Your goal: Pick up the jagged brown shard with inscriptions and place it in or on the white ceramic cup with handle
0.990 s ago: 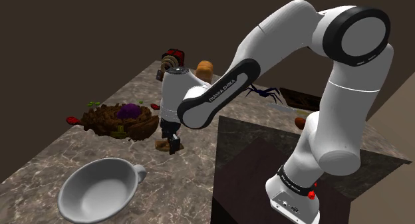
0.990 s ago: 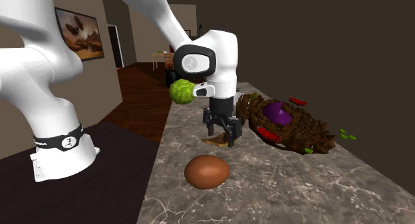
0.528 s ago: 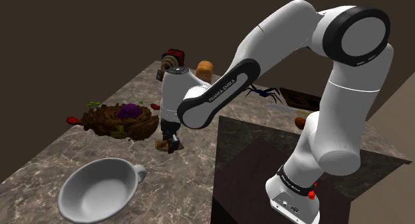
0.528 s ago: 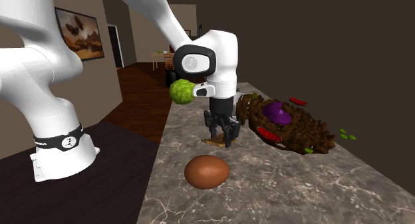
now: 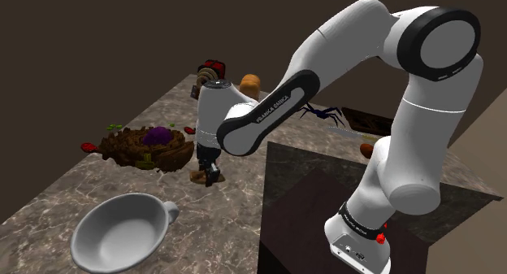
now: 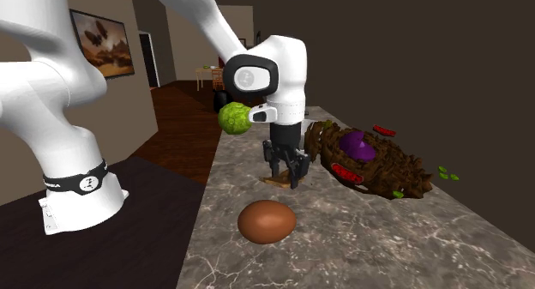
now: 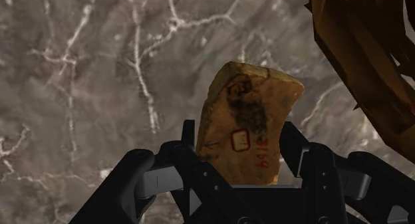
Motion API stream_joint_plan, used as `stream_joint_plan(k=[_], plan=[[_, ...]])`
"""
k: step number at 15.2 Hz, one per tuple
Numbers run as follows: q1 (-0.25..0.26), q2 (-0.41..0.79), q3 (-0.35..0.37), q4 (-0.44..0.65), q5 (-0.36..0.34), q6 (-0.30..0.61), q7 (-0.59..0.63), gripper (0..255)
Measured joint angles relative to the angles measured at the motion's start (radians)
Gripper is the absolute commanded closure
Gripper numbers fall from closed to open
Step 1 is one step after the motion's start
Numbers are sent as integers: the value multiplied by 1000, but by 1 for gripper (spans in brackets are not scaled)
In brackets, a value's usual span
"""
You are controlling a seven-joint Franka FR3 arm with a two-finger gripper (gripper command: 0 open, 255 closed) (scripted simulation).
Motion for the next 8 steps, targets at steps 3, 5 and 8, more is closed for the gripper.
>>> stream_joint_plan(k=[3, 5, 8], plan=[[-2, -31, 4, 6, 9, -37, -6, 255], [-3, -55, 6, 7, 16, -60, -11, 255], [-5, -82, 8, 16, 25, -96, -17, 255]])
